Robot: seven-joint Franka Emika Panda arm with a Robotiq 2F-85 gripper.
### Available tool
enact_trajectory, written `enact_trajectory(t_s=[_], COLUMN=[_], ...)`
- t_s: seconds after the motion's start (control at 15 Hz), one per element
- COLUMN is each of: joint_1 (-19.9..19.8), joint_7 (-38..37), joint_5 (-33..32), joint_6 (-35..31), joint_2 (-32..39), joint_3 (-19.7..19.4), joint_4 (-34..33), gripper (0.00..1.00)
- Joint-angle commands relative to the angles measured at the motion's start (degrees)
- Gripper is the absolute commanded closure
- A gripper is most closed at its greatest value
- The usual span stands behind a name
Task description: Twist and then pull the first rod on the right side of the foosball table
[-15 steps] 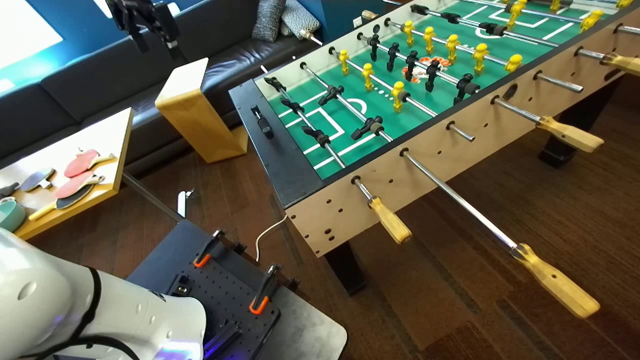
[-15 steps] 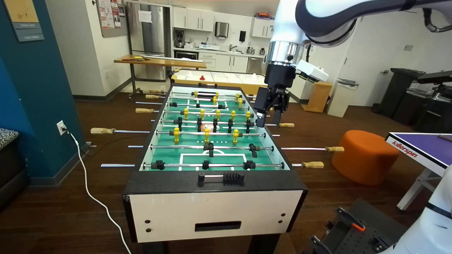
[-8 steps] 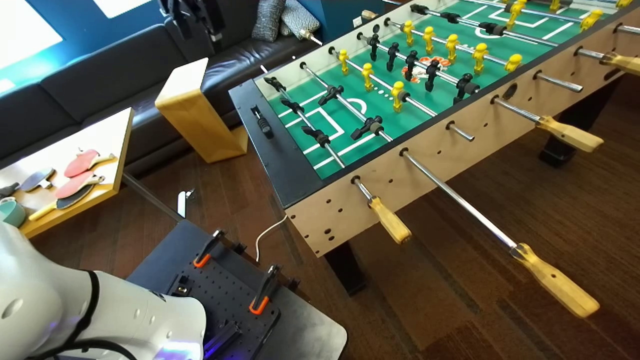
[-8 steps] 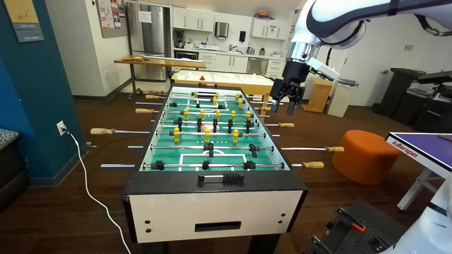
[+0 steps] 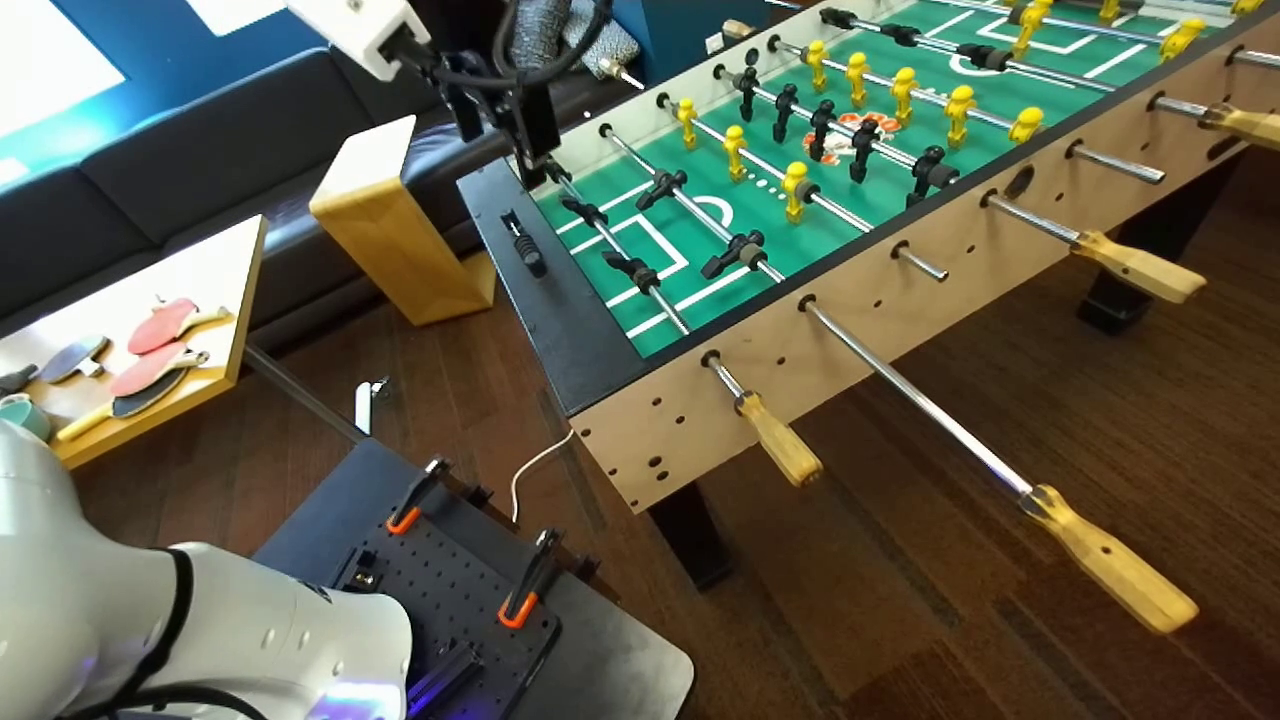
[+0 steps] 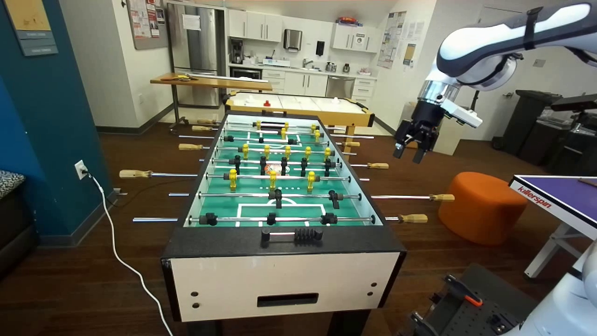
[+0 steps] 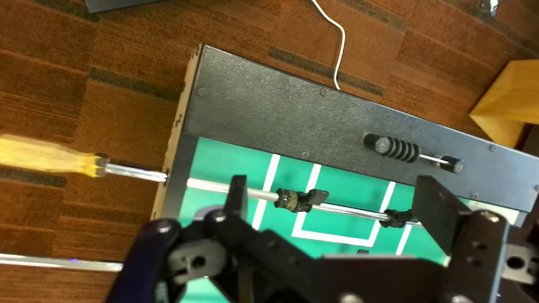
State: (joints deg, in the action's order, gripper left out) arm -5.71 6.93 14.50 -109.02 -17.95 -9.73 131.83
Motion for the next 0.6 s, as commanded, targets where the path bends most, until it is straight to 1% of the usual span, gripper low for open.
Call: enact_trajectory(t_s=[0.0,0.07,0.4,0.53], joint_1=[-2.3,-1.8,-2.2,-2.3], joint_7=[-2.9,-0.3,-1.2,0.1], joint_5=[-1.5,-0.6,-0.7,-0.1], joint_6=[-1.0,0.1,0.1,-0.8], joint_2=[-4.4,-1.3,-3.2,-1.3], joint_3=[-0.3,-0.9,-0.7,-1.6], joint_4=[4.5,1.8,3.3,1.4], gripper=[0.00,0.00,0.00,0.00])
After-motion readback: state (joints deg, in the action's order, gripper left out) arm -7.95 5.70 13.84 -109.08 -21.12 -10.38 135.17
